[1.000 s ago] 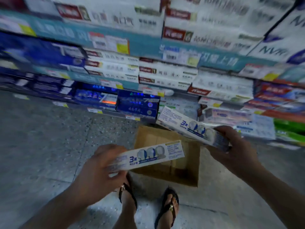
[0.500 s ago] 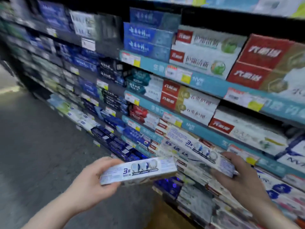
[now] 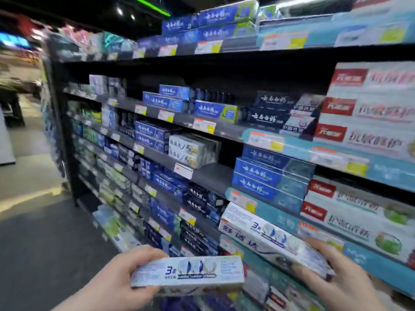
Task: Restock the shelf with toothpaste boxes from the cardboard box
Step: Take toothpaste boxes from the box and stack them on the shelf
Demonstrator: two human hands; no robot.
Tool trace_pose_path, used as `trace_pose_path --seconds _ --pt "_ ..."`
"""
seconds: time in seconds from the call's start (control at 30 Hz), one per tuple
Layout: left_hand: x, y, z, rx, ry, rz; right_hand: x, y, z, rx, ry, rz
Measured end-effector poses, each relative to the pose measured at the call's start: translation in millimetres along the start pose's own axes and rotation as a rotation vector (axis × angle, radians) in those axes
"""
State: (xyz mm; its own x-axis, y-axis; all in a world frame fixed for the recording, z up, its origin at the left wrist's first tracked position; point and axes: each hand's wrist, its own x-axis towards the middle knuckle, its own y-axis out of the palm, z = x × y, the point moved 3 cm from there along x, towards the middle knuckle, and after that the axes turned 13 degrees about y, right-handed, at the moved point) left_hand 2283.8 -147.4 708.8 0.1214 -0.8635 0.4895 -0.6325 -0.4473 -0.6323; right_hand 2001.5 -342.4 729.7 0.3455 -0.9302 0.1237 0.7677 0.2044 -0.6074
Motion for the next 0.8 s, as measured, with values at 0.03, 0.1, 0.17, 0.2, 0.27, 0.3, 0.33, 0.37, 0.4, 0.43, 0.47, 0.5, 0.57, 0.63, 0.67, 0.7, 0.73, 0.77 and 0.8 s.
trace_pose_path --seconds 0.03,0.1,0.17,0.2,0.27,0.3,0.33,0.37,0.4,0.43,0.47,0.5,0.57,0.63,0.67,0.7,0.73,0.77,0.8 --pt "8 -18 12 0.001 0.001 0.003 10 14 19 -0.005 -0.022 -0.009" --pt "22 -54 40 0.009 0.002 0.009 32 44 53 -0.022 -0.088 -0.029" --pt "34 -86 66 0.016 0.003 0.006 50 70 85 -0.022 -0.129 -0.031" --pt "40 -100 76 0.02 0.017 -0.011 58 83 98 -0.028 -0.144 -0.026" --pt "52 -123 92 0.032 0.037 -0.035 73 103 118 -0.037 -0.157 -0.017" --pt "57 -132 99 0.037 0.039 -0.041 81 112 127 -0.039 -0.157 -0.011" --pt "60 -139 107 0.041 0.052 -0.049 89 122 135 -0.049 -0.157 -0.004" --pt "63 -146 116 0.043 0.044 -0.046 97 130 141 -0.063 -0.155 -0.002" --pt "66 -150 124 0.033 0.033 -0.044 105 138 148 -0.074 -0.151 0.005" --pt "68 -154 130 0.008 0.008 -0.037 114 146 155 -0.079 -0.144 0.012" --pt "70 -157 138 -0.005 0.001 -0.036 125 154 161 -0.086 -0.138 0.013" --pt "73 -160 146 -0.016 -0.019 -0.03 136 162 166 -0.088 -0.141 0.003" --pt "82 -167 161 -0.03 -0.058 -0.019 160 177 176 -0.093 -0.162 -0.024" --pt "93 -175 178 -0.016 -0.085 -0.014 185 194 184 -0.103 -0.195 -0.036" --pt "100 -179 187 -0.002 -0.088 -0.01 197 202 188 -0.103 -0.21 -0.036" --pt "108 -182 193 0.013 -0.095 -0.01 209 210 191 -0.096 -0.219 -0.032" --pt "116 -185 202 0.018 -0.084 -0.017 221 217 193 -0.095 -0.226 -0.031" --pt "125 -188 212 0.025 -0.087 -0.019 233 225 194 -0.099 -0.226 -0.033" --pt "134 -190 222 0.027 -0.086 -0.015 244 234 194 -0.107 -0.222 -0.033"
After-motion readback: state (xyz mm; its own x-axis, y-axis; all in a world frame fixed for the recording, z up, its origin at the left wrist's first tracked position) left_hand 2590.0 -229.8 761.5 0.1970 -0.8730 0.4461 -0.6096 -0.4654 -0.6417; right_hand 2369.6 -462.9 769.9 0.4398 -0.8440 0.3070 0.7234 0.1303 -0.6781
